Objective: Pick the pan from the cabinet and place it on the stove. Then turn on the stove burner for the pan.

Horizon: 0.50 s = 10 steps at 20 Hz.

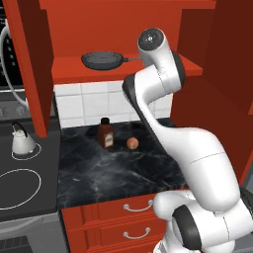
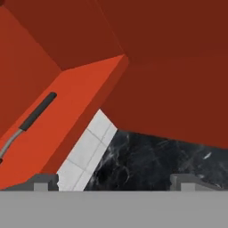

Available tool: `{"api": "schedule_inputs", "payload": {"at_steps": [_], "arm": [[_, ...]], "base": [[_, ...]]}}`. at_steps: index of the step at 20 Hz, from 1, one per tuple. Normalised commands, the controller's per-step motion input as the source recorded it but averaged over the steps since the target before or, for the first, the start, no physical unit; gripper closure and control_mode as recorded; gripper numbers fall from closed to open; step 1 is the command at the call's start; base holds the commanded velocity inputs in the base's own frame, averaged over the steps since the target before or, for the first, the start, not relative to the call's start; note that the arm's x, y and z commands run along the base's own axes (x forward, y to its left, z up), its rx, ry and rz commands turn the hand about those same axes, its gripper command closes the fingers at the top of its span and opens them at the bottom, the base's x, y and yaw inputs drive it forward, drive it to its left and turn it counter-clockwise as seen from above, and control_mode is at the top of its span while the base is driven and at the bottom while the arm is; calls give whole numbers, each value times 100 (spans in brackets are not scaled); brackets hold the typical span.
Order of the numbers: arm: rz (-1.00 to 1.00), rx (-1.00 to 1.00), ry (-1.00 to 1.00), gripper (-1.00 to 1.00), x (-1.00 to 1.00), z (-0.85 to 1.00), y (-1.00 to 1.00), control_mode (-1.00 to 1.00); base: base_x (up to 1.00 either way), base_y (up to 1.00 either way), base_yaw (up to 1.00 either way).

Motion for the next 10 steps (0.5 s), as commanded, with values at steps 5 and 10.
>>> {"api": "schedule_inputs", "payload": {"at_steps": [5, 10], "arm": [[-14, 0, -9, -100, 18, 0, -3, -100], [-5, -1, -13, -100, 15, 6, 0, -100]], "base": [[0, 0, 0], [0, 0, 0]]}}
